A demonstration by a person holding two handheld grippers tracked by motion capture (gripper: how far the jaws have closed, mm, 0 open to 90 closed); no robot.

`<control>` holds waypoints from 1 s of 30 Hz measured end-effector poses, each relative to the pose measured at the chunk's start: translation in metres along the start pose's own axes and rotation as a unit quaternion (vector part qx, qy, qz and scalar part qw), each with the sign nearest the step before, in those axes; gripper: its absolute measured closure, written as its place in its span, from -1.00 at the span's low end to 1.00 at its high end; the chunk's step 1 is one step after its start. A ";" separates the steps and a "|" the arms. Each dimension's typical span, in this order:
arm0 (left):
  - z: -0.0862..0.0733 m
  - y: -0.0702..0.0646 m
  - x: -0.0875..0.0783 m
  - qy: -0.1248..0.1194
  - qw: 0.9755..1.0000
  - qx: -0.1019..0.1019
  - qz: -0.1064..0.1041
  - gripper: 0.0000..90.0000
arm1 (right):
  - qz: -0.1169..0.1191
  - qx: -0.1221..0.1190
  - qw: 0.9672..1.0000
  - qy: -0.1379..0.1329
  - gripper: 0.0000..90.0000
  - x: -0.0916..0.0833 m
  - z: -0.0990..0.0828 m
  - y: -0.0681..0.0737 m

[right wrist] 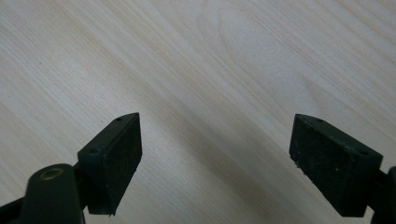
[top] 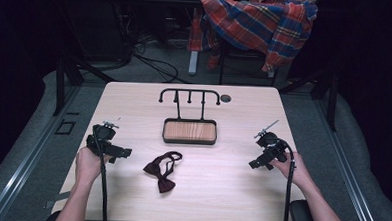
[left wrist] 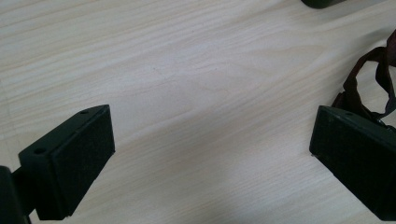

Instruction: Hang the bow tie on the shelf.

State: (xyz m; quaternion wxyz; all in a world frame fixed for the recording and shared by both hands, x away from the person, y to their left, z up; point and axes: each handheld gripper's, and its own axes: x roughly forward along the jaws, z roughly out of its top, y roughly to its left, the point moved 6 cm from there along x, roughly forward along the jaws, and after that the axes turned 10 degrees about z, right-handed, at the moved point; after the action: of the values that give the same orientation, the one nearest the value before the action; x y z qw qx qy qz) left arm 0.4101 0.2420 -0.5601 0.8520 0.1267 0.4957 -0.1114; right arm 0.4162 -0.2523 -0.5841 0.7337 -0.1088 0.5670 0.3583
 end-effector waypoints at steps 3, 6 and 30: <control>0.001 -0.001 -0.001 -0.006 1.000 0.002 -0.005 -1.00 | 0.005 0.004 1.000 -0.005 -0.62 0.000 0.000 0.001; 0.001 0.000 -0.001 -0.005 1.000 0.000 -0.005 -1.00 | 0.001 -0.006 1.000 0.014 -0.62 -0.002 0.000 0.000; 0.021 -0.028 0.004 -0.015 0.999 0.037 -0.026 -1.00 | 0.003 -0.012 1.000 0.019 -0.62 -0.002 -0.001 0.001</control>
State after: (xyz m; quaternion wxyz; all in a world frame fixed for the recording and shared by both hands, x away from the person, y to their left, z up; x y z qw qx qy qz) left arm 0.4200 0.2087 -0.5567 0.8509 0.1434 0.4816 -0.1532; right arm 0.4149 -0.2530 -0.5826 0.7205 -0.1229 0.5766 0.3651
